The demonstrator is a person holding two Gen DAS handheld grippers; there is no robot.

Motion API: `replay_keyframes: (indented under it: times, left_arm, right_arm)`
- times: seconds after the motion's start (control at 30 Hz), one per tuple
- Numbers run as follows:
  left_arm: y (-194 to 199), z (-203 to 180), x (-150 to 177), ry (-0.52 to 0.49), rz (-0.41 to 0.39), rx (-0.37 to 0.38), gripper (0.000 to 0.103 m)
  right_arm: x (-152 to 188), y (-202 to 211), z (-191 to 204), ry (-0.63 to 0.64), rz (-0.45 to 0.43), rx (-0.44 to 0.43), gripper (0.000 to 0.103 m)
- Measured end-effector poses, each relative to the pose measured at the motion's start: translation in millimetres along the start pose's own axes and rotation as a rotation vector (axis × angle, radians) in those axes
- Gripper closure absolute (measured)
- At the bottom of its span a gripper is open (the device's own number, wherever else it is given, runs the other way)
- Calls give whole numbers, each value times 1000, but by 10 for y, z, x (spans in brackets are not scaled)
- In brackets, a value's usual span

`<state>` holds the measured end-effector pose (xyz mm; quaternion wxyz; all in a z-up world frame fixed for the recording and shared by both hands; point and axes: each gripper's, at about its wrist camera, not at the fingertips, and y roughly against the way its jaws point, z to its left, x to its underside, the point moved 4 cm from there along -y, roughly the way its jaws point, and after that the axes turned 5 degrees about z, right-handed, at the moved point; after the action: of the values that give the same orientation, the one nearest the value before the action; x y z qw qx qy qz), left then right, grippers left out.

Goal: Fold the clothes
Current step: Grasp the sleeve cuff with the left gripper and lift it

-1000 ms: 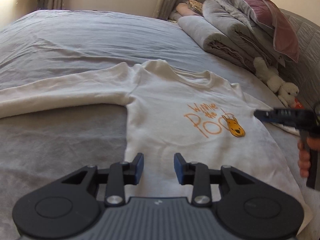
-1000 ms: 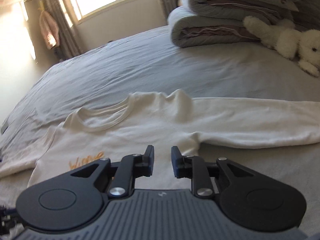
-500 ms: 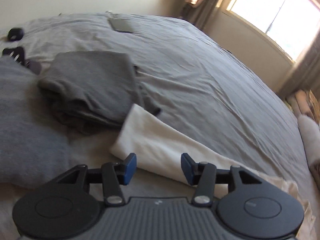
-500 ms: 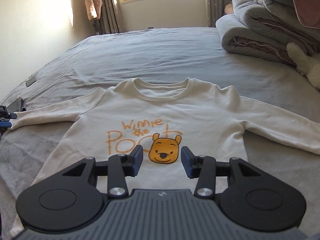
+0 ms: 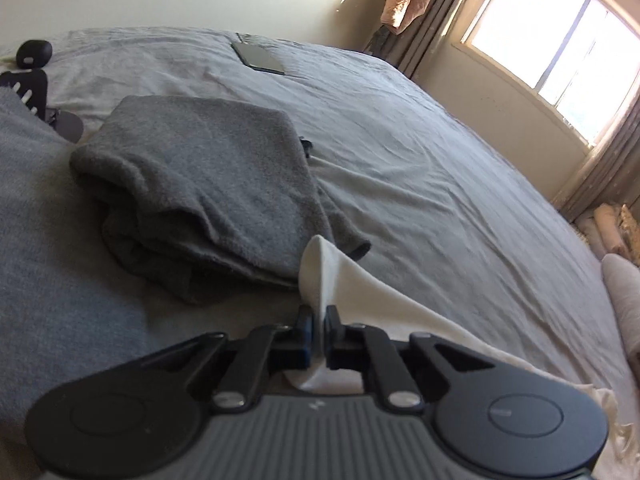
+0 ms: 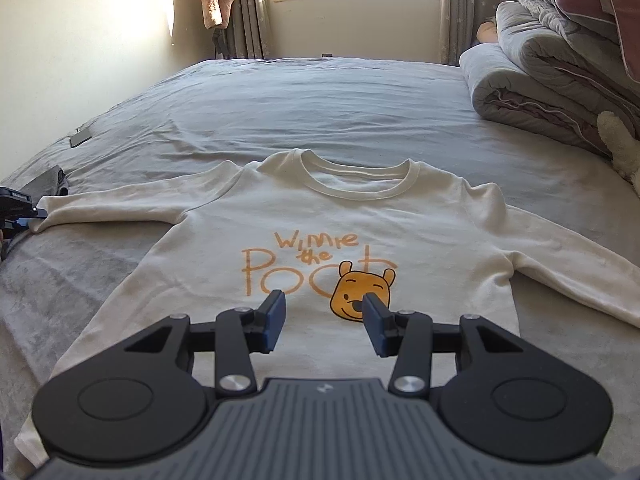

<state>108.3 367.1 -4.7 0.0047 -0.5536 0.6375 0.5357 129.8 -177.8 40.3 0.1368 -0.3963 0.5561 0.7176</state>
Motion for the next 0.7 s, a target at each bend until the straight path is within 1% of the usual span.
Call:
replay_keyframes:
  times: [0.1, 0.17, 0.2, 0.33, 0.4, 0.43, 0.5, 0.53, 0.57, 0.6, 0.63, 0.67, 0.7]
  left_arm:
    - [140, -69, -56, 16, -52, 36, 99]
    - [289, -151, -110, 36, -96, 87, 99]
    - [386, -224, -138, 43, -116, 125, 99]
    - [932, -710, -182, 8, -212, 331, 99]
    - [1281, -1064, -68, -25, -252, 486, 99]
    - [1465, -1306, 68, -68, -254, 580, 99]
    - [1788, -1829, 459, -217, -217, 760, 99]
    - [1925, -2083, 723, -318, -184, 849, 99]
    - [2037, -2306, 981, -412, -139, 936, 97]
    - [2082, -2456, 1213, -482, -75, 1010, 94]
    - [2094, -2557, 1419, -538, -13, 1059, 90]
    - [2094, -2627, 1587, -581, 37, 1090, 85]
    - [2052, -2631, 1667, -596, 58, 1080, 80]
  right_arm:
    - [-7, 17, -11, -2, -4, 1, 56]
    - [-13, 28, -16, -7, -4, -7, 56]
    - [-14, 34, -10, -6, -3, -11, 56]
    - [-25, 58, 23, 2, -5, -21, 56]
    - [-41, 78, 18, -9, -12, -26, 56]
    - [-50, 90, 8, -21, -17, -32, 56]
    - [-73, 115, -29, -58, -26, -53, 56]
    - [-83, 129, -56, -81, -31, -65, 56]
    - [-89, 143, -89, -104, -34, -77, 56]
    - [-94, 159, -136, -131, -36, -88, 56]
    - [-97, 179, -201, -163, -39, -95, 56]
    - [-98, 200, -273, -195, -42, -98, 56]
    - [-95, 225, -349, -229, -46, -97, 56]
